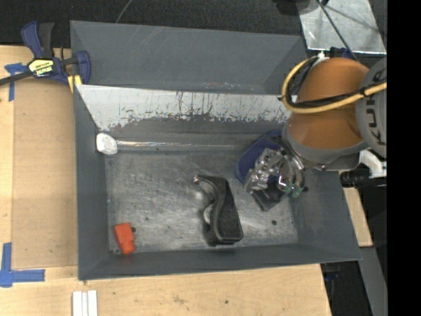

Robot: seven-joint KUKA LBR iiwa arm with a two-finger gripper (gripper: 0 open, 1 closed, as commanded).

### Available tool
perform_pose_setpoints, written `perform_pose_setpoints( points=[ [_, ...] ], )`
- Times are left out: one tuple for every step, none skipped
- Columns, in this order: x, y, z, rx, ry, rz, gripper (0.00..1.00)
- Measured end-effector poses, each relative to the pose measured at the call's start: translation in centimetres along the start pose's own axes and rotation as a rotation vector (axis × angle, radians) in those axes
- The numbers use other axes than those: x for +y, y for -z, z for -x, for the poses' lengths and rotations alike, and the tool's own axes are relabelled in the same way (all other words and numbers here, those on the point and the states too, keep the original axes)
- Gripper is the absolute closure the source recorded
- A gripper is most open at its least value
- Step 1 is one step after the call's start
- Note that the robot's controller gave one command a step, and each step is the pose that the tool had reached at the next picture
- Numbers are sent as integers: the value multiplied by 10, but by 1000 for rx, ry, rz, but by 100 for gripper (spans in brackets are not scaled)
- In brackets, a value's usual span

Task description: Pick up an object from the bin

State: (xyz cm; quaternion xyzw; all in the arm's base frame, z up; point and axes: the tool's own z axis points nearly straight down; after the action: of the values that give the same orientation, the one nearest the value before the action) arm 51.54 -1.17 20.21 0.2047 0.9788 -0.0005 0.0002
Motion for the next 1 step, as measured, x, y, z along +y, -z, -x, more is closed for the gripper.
perform_pose_setpoints(
  points=[
    [1, 0, 0, -1, 1, 1, 0]
  ],
)
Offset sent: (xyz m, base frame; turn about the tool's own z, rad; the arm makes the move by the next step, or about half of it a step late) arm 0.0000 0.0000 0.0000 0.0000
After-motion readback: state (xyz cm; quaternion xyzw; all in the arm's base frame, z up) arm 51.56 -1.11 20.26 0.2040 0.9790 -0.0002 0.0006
